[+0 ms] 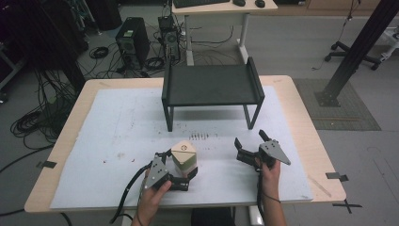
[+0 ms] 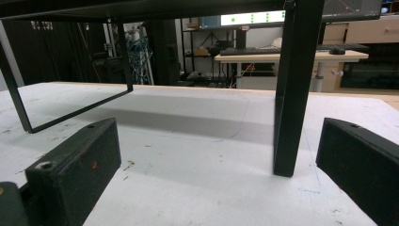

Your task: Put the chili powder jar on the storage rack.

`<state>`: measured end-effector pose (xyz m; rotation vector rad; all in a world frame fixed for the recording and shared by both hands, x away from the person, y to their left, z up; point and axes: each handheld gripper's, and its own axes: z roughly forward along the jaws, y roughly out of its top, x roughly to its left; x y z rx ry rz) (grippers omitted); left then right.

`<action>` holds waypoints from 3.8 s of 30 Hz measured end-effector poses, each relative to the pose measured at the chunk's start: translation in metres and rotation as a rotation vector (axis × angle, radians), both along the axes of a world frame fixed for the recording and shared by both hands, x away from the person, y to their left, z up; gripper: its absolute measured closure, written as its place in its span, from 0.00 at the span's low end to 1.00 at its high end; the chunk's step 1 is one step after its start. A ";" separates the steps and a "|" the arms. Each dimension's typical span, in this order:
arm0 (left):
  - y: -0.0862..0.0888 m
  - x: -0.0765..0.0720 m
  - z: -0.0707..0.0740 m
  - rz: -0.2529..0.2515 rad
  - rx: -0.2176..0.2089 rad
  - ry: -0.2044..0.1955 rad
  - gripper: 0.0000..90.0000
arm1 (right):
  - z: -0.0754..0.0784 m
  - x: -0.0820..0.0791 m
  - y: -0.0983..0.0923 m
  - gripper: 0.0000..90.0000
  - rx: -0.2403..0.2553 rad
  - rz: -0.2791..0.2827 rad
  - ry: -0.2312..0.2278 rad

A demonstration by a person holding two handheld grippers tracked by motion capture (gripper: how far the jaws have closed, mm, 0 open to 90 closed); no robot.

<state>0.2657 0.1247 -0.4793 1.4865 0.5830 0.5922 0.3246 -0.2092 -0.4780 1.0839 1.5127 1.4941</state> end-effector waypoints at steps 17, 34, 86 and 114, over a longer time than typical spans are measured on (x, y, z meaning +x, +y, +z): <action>0.000 0.000 0.000 0.003 0.000 -0.004 0.00 | 0.000 0.000 0.000 0.00 -0.003 0.011 0.002; 0.000 0.000 0.000 0.005 -0.006 0.000 0.00 | 0.000 0.000 -0.001 0.00 0.004 0.008 0.000; 0.001 0.000 0.000 0.004 -0.012 0.000 0.00 | 0.000 0.000 -0.002 0.00 0.023 0.013 -0.001; 0.001 0.000 0.000 0.011 -0.012 0.005 0.14 | 0.000 0.000 -0.003 0.00 0.033 0.012 -0.001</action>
